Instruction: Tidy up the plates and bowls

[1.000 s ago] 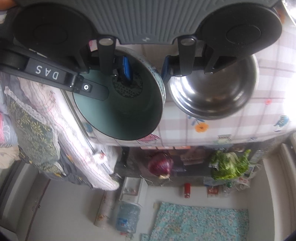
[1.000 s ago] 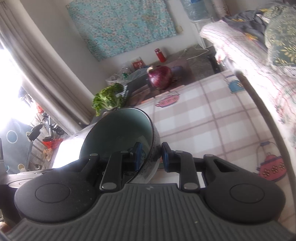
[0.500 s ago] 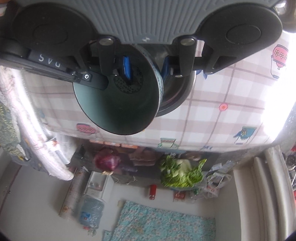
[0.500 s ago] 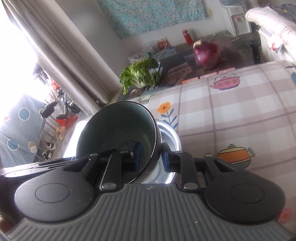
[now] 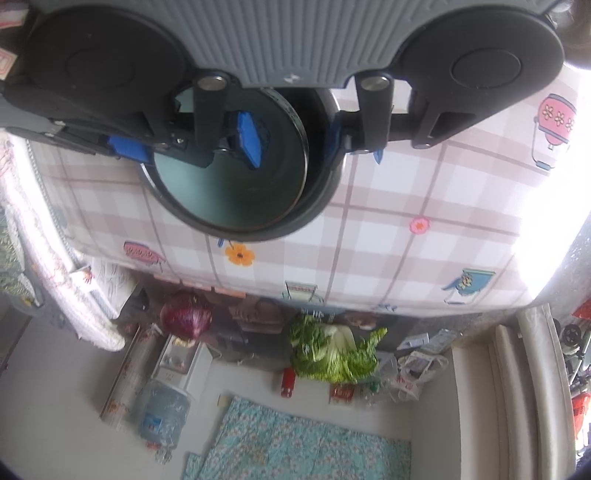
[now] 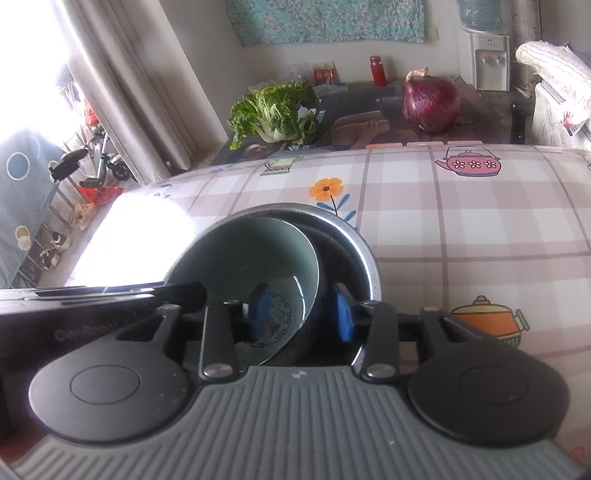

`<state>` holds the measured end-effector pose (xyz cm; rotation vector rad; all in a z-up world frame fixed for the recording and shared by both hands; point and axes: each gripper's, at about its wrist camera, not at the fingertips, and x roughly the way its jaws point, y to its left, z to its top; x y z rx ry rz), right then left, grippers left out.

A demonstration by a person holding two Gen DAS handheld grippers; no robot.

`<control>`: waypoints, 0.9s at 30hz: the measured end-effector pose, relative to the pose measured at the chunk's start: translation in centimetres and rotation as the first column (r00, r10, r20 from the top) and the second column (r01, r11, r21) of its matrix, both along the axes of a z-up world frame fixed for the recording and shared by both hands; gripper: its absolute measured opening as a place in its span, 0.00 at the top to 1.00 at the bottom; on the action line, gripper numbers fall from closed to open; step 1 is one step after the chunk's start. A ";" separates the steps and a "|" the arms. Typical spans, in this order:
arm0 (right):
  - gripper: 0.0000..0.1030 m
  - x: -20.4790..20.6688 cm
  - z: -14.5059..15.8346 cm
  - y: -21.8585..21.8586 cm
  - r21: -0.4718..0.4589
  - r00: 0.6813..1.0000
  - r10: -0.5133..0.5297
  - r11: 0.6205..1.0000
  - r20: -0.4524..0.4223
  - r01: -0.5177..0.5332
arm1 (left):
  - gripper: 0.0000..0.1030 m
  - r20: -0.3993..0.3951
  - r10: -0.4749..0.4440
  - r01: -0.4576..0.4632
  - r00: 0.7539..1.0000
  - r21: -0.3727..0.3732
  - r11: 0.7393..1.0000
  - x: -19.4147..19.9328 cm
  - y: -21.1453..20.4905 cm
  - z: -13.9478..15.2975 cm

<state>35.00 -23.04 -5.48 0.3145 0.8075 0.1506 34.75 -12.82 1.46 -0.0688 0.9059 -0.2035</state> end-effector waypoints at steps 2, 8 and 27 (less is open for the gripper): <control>0.47 -0.3 0.3 -0.5 0.014 1.000 -0.023 1.000 0.006 0.023 | 0.39 0.032 0.010 -0.009 0.999 -0.032 0.999 -0.7 0.8 1.0; 0.29 -3.2 2.4 -1.1 0.081 0.997 -0.053 0.996 0.054 0.048 | 0.21 0.133 0.003 0.009 0.991 -0.089 0.996 -4.1 3.0 3.6; 0.26 -22.9 8.1 3.5 0.195 0.985 0.021 0.979 0.170 -0.055 | 0.00 0.443 0.119 -0.106 0.888 -0.055 0.993 -23.6 14.9 7.0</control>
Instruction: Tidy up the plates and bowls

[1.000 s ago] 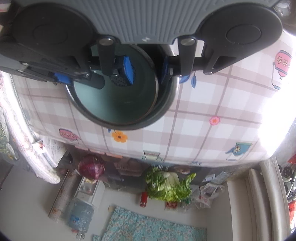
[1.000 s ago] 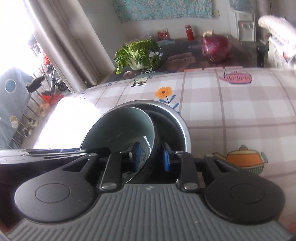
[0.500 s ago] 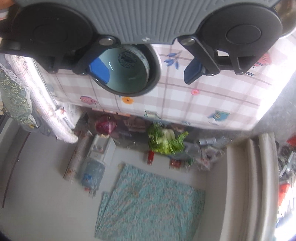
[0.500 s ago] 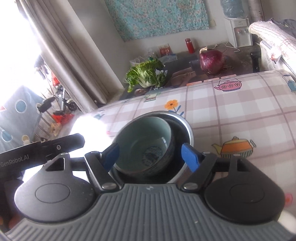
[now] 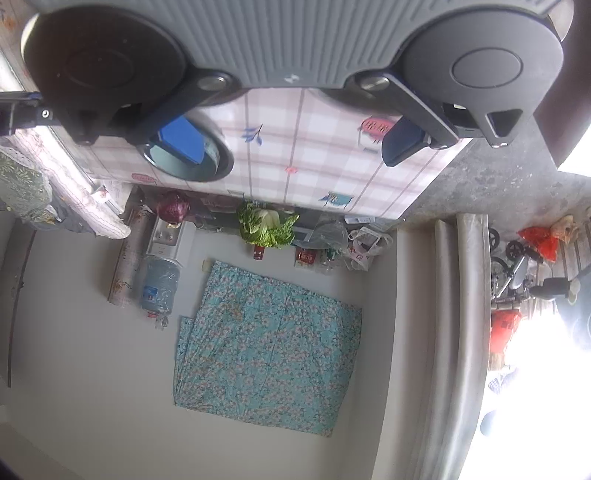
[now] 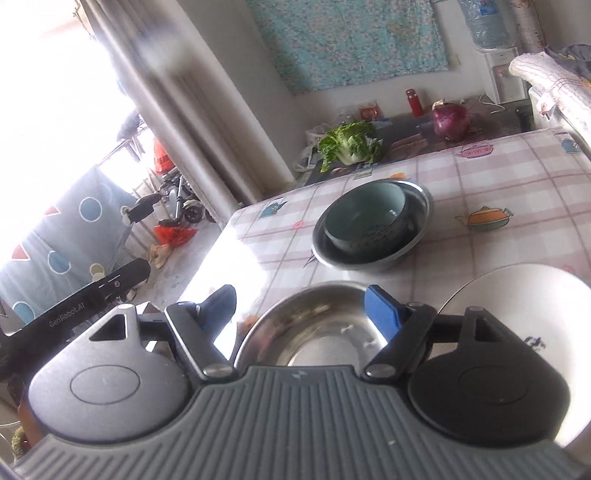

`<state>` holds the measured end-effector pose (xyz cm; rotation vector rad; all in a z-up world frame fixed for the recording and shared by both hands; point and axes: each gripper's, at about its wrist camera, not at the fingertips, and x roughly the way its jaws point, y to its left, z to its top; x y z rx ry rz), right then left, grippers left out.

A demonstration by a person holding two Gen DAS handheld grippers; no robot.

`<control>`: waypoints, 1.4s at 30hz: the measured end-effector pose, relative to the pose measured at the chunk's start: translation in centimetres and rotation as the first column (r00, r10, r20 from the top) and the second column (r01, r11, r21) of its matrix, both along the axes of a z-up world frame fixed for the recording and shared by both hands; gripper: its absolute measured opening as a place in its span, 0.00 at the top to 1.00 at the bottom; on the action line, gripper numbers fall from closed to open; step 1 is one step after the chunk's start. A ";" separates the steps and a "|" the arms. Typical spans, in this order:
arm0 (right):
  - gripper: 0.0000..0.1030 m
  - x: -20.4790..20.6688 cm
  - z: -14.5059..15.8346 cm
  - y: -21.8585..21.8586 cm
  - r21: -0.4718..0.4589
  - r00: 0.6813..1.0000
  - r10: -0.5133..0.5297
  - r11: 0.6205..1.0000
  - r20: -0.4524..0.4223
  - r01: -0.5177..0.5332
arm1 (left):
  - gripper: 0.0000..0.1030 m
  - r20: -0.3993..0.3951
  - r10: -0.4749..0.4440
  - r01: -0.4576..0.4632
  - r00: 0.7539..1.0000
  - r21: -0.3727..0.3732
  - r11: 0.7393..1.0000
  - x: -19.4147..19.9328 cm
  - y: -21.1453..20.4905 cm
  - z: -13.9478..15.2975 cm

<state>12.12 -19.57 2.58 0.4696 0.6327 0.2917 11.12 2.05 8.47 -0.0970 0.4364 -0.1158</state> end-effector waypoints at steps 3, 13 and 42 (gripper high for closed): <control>0.26 -1.6 -0.3 2.6 0.000 0.999 0.045 0.999 -0.003 -0.045 | 0.00 -0.032 0.028 -0.029 0.999 -0.025 0.999 -1.9 2.8 -1.3; 0.32 -3.5 -2.6 11.9 -0.014 0.980 0.190 0.981 -0.059 -0.191 | 0.02 -0.182 0.148 -0.162 0.972 -0.063 0.985 -4.3 10.7 -6.3; 0.78 13.7 -6.2 23.0 -0.401 0.950 0.261 0.862 -0.172 -0.310 | 0.65 -0.391 0.101 -0.178 0.915 -0.166 0.970 -1.3 14.4 -11.4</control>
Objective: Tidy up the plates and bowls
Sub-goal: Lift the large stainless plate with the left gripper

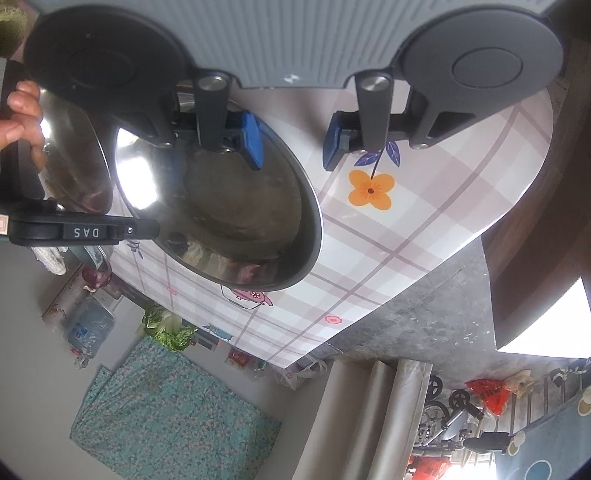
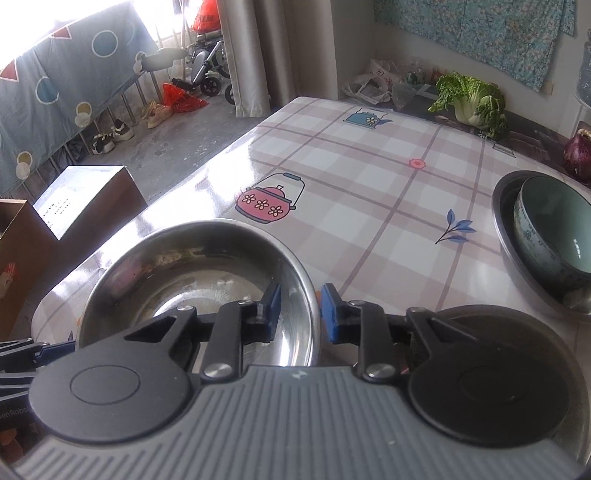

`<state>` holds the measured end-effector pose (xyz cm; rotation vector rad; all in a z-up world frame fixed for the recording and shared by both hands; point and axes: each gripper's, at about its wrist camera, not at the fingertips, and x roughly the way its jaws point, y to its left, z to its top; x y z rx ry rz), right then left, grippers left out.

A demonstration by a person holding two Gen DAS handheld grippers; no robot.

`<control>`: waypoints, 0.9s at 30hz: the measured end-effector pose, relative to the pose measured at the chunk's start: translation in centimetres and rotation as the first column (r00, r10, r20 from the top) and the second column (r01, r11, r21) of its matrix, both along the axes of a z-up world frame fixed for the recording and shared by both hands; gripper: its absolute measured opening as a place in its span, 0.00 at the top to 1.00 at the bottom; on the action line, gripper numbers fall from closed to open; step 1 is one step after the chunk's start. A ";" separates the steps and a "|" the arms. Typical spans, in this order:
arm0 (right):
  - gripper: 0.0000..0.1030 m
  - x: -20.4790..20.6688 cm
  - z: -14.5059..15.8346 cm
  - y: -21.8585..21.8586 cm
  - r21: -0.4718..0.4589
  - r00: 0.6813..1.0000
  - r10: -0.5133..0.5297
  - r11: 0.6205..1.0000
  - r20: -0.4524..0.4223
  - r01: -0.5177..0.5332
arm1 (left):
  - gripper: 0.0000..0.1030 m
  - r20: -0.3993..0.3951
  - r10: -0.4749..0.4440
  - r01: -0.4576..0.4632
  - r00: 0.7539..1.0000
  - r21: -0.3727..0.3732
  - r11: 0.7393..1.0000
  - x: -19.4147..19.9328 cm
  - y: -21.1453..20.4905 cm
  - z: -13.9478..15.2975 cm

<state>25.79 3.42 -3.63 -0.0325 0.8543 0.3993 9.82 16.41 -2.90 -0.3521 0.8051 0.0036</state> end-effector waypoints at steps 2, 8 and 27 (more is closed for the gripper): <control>0.78 0.0 -0.1 0.3 -0.006 1.000 0.001 1.000 0.000 -0.001 | 0.65 0.001 0.001 -0.001 1.000 -0.002 1.000 0.3 0.1 0.0; 0.82 -1.1 0.2 0.5 0.003 0.999 0.034 0.999 -0.012 -0.034 | 0.71 -0.001 0.001 -0.001 1.000 0.005 1.000 0.6 0.6 -0.1; 0.82 -11.3 0.8 1.7 0.029 0.978 0.204 0.979 -0.046 -0.203 | 0.77 -0.019 -0.067 0.067 0.998 0.000 0.998 -4.4 5.6 0.3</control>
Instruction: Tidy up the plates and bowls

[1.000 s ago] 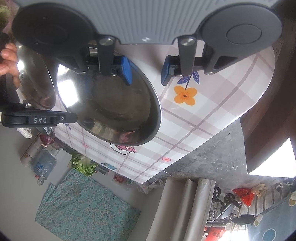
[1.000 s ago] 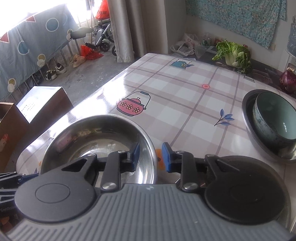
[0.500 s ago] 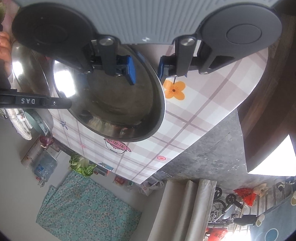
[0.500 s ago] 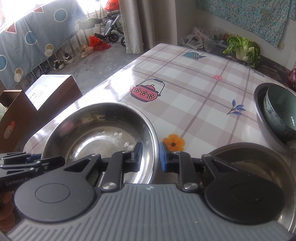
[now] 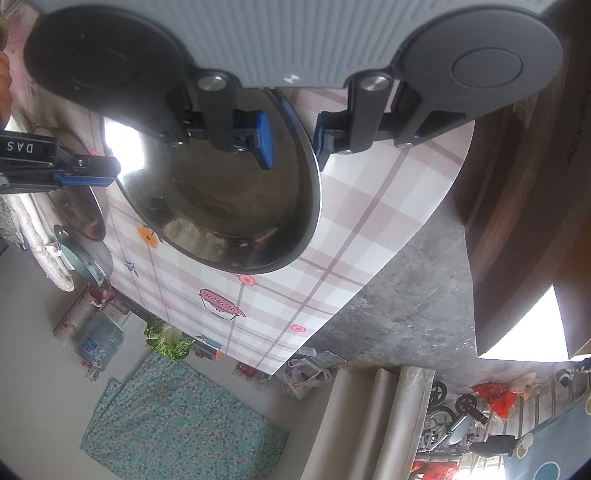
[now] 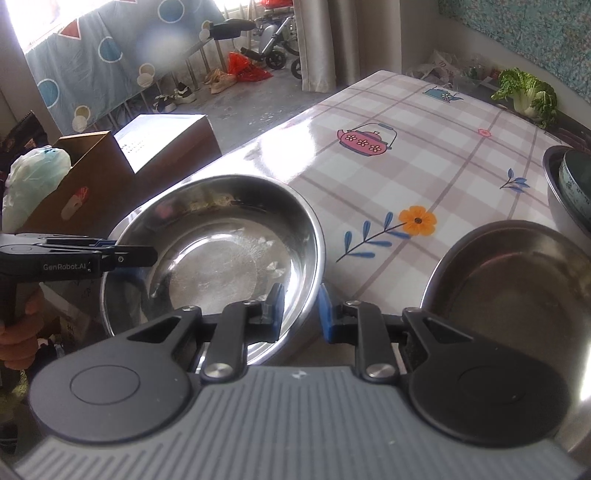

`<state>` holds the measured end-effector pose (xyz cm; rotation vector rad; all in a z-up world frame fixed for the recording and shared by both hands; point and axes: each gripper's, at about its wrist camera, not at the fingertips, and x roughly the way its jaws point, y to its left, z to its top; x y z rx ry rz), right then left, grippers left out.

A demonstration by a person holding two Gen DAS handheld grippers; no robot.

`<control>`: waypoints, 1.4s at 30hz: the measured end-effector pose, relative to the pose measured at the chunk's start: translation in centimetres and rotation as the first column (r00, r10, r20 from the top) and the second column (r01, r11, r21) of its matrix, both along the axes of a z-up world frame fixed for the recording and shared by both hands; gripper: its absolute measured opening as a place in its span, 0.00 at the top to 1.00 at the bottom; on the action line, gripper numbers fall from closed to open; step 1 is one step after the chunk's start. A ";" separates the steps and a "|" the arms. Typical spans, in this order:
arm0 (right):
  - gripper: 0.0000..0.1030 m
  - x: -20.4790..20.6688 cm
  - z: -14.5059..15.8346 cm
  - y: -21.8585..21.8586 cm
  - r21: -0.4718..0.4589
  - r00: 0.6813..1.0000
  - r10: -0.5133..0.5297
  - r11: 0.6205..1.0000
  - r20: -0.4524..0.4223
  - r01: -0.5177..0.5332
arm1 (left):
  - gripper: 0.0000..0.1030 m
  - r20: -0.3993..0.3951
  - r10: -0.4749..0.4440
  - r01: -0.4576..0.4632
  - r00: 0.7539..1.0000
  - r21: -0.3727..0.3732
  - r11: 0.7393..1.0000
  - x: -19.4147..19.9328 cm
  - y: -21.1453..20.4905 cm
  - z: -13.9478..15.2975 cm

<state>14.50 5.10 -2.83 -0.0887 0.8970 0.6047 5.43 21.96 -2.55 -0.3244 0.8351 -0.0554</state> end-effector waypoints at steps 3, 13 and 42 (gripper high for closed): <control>0.82 -1.9 0.1 -1.1 0.039 1.000 -0.005 0.999 -0.020 0.006 | 0.78 0.008 -0.045 0.045 0.999 -0.004 0.999 -1.0 -0.6 0.1; 0.81 -7.5 1.1 -5.5 0.167 0.995 -0.085 0.981 -0.060 0.094 | 0.75 0.015 -0.151 0.151 0.988 0.005 0.988 -2.5 -3.2 -0.2; 0.79 -7.0 -2.9 -8.5 0.299 0.951 -0.203 0.916 -0.234 0.269 | 0.55 -0.010 -0.244 0.242 0.970 -0.073 0.967 -1.6 -4.1 -0.2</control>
